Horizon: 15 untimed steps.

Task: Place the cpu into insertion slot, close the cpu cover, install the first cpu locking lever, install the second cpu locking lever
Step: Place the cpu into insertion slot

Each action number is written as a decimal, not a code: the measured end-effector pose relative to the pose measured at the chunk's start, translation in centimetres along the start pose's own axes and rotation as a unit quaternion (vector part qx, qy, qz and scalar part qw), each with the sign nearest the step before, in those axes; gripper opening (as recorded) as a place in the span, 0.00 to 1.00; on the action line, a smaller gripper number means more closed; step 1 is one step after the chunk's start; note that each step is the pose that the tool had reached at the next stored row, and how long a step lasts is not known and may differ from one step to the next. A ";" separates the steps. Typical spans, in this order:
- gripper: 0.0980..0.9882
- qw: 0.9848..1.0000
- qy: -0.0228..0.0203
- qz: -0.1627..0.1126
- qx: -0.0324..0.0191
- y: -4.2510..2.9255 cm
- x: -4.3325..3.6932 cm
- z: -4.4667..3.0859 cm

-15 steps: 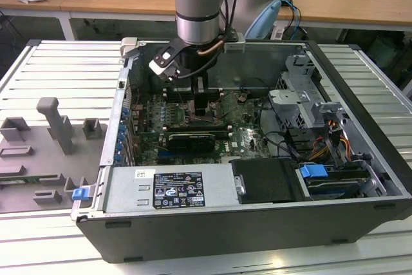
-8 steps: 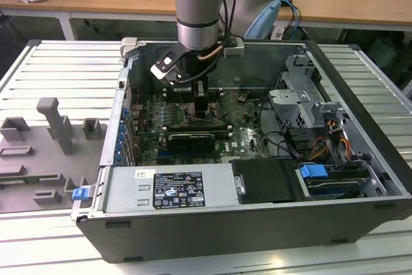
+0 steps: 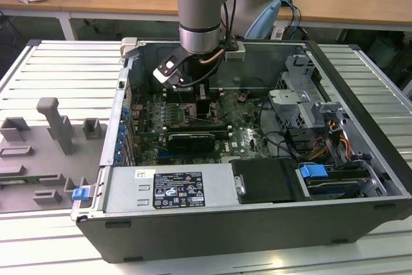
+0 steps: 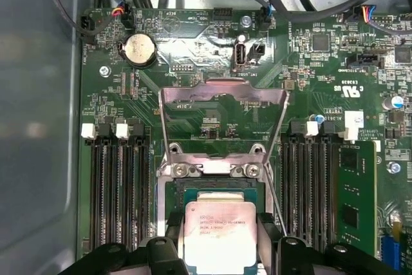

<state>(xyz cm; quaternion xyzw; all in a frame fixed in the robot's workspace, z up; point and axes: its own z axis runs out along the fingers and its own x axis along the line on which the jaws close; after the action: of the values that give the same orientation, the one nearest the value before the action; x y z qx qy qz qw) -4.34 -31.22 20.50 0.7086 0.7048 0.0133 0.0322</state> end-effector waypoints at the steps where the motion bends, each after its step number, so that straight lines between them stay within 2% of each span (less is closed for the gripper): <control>1: 0.49 1.000 0.000 0.000 0.000 0.01 0.01 0.04; 10: 0.49 1.000 -0.002 0.000 0.000 0.14 0.17 0.57; 15: 0.49 1.000 -0.002 0.000 0.000 0.14 0.18 0.60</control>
<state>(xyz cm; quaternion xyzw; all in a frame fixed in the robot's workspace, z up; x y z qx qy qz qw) -4.17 -31.06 19.91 0.7085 0.7048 0.0120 0.0334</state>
